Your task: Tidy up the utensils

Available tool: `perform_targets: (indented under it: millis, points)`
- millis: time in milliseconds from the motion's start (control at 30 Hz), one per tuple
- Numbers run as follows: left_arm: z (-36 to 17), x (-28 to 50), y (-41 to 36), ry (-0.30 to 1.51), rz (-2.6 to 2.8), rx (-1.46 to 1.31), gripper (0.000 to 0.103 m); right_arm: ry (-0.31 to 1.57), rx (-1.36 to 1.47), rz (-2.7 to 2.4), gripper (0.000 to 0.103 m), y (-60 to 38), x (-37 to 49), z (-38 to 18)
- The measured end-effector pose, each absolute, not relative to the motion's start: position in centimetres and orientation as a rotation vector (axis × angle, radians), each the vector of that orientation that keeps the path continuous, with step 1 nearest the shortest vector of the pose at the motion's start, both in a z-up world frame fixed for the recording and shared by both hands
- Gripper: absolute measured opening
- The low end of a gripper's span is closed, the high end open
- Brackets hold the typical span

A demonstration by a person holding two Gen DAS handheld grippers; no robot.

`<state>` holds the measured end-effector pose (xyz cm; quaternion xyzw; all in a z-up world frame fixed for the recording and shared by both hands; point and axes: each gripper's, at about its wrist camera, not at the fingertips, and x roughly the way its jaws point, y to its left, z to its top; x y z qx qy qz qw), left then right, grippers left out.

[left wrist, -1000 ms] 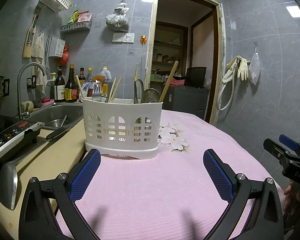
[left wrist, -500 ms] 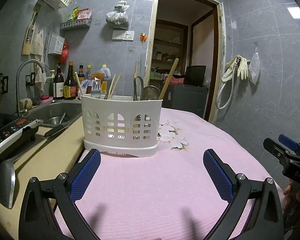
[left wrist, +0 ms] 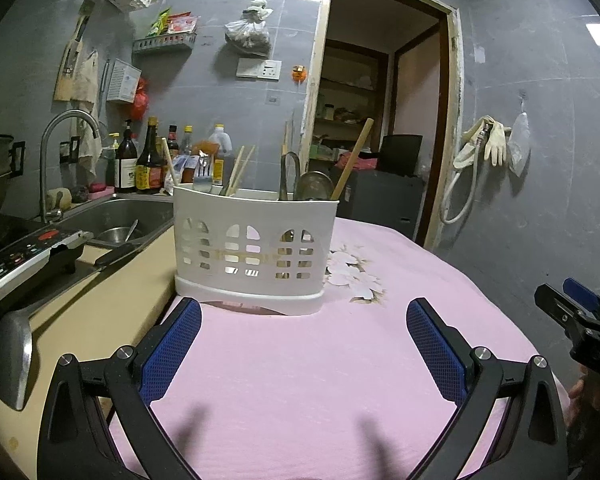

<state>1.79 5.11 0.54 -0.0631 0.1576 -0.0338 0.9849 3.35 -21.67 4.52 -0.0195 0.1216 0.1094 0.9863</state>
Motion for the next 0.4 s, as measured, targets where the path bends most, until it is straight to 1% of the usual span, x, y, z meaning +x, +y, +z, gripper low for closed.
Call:
perform_targets:
  millis: [400]
  points:
    - [0.65,1.79,4.79,0.316,-0.065,-0.101,0.101,0.247,-0.038,0.219,0.103,-21.63,3.43,4.65]
